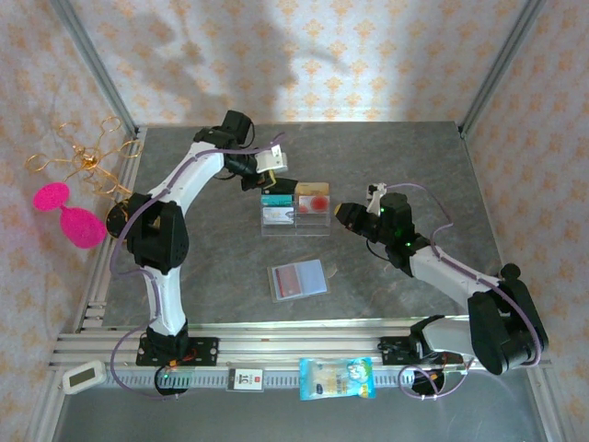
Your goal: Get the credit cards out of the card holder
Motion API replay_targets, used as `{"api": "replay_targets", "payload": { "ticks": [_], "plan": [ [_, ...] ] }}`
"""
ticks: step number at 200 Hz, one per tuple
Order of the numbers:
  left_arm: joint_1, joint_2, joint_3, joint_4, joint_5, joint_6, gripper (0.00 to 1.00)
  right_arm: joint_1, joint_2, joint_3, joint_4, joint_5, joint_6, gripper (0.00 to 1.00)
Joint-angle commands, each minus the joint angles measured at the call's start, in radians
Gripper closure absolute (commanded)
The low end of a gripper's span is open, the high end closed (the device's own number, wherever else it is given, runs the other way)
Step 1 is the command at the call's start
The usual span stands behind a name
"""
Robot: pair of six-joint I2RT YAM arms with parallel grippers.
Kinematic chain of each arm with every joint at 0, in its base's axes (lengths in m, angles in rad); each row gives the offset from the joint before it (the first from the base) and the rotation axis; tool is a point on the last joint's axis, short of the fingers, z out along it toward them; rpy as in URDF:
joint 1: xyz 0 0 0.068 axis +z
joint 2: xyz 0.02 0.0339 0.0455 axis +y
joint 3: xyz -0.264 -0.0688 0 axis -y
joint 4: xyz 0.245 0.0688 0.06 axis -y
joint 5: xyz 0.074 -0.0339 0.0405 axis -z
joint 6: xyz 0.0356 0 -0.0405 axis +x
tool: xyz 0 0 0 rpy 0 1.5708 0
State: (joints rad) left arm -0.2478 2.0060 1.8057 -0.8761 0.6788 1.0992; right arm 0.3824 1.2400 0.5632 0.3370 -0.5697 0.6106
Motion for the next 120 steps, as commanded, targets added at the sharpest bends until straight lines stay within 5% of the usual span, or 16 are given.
{"api": "replay_targets", "payload": {
  "ticks": [1, 76, 120],
  "plan": [
    [-0.008, 0.019, 0.019, 0.033, -0.055, -0.021, 0.96, -0.008, -0.004, 0.024, 0.020, -0.014, -0.018, 0.79],
    [-0.013, -0.087, -0.097, 0.198, -0.153, -0.143, 0.74, -0.008, -0.014, 0.008, 0.049, -0.034, 0.003, 0.76],
    [-0.011, -0.191, -0.159, 0.284, -0.170, -0.223, 0.69, -0.006, -0.053, 0.001, 0.018, -0.029, 0.003, 0.59]
  ]
}}
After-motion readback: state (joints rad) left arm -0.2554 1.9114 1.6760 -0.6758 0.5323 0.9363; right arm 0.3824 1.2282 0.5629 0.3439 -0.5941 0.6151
